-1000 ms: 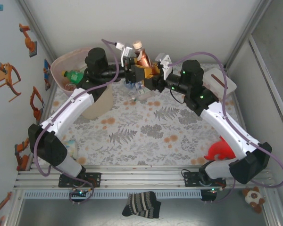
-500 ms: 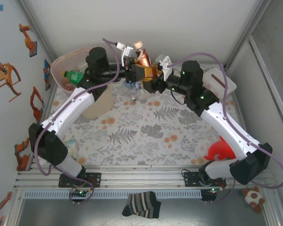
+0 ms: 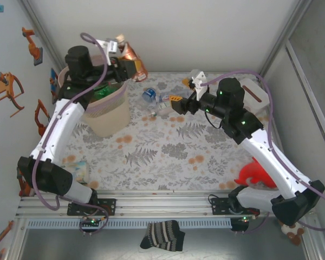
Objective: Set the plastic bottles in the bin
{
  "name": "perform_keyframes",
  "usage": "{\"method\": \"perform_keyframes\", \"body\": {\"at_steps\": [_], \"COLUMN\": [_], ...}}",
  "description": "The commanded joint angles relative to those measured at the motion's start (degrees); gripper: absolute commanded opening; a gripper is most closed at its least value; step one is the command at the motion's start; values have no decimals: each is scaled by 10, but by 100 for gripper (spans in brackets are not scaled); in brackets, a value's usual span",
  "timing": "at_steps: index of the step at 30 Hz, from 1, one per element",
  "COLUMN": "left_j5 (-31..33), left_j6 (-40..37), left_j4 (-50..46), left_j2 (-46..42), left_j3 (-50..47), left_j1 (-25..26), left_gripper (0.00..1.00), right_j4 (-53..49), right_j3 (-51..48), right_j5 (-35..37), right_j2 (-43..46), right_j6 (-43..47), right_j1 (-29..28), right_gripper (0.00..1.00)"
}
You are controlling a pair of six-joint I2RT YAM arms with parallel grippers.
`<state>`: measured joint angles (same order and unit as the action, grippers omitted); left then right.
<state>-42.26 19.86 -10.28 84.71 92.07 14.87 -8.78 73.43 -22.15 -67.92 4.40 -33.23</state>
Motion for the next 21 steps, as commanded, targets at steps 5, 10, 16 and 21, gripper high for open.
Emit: {"method": "perform_keyframes", "body": {"at_steps": [5, 10, 16, 21], "left_j5": [73, 83, 116, 141], "left_j6": [-134, -319, -434, -472], "left_j4": [-282, -479, -651, -702], "left_j2": [-22, 6, 93, 149], "left_j3": [84, 146, 264, 327], "left_j1": [-94, -119, -136, -144], "left_gripper": [49, 54, 52, 51], "right_j4": [-9, -14, -26, -37], "right_j3": [3, 10, 25, 38], "right_j5": [2, -16, -34, -41], "right_j2": [-5, -15, -33, -43], "right_j6": [20, 25, 24, 23], "right_j1": [-2, -3, -2, -3], "right_gripper": [80, 80, 79, 80]}}
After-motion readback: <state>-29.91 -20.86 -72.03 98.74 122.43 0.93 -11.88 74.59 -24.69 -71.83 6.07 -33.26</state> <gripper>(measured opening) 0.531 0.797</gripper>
